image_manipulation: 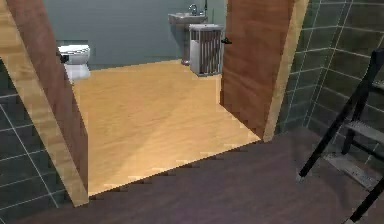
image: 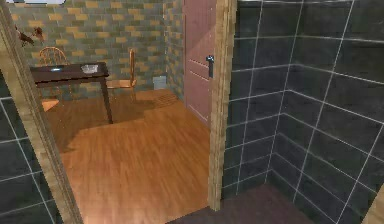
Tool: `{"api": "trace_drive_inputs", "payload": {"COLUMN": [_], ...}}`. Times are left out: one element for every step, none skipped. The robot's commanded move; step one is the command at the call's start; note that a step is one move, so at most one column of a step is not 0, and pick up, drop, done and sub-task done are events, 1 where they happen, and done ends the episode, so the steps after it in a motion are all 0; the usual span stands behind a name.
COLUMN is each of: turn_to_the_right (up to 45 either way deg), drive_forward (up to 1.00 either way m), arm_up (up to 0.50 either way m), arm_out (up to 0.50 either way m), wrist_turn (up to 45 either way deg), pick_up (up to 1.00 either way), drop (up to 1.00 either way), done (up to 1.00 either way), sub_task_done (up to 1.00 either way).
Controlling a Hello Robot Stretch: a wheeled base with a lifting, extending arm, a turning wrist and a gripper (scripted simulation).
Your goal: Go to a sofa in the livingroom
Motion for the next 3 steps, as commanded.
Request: {"api": "trace_drive_inputs", "payload": {"turn_to_the_right": [0.0,-45.0,0.0], "drive_forward": [0.75,0.00,0.80], "arm_up": [0.00,0.00,0.00], "arm_out": [0.00,0.00,0.00], "wrist_turn": [0.0,0.0,0.0], "pick_up": [0.00,0.00,0.00], "drop": [0.00,0.00,0.00], "done": [0.00,0.00,0.00], "sub_task_done": [0.00,0.00,0.00]}}
